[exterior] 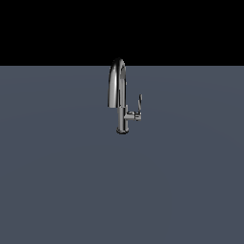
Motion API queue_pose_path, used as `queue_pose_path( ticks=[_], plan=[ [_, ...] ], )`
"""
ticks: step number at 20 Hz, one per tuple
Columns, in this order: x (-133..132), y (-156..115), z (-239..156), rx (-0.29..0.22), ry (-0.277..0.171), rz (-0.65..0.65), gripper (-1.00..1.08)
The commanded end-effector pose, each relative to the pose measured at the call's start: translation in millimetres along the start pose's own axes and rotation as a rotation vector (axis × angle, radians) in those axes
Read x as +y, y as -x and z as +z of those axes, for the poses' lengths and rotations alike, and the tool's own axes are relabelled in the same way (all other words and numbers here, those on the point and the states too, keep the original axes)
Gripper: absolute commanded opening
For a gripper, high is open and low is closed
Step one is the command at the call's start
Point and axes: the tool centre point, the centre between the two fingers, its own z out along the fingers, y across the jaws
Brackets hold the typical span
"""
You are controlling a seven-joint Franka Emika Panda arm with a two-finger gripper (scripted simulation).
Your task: Turn on the faucet by rotating a designated handle.
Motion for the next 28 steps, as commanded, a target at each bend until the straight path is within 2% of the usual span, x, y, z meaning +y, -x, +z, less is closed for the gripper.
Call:
queue_pose_path(
  ticks=[1,16,28],
  plan=[
    [-2.3,-17.6,-0.2,-0.034,-0.044,0.040,-1.00],
    [-0.1,-129.0,12.2,-0.254,-0.328,0.300,-1.00],
    [21.7,-227.8,49.9,-0.468,-0.606,0.555,-1.00]
  ],
)
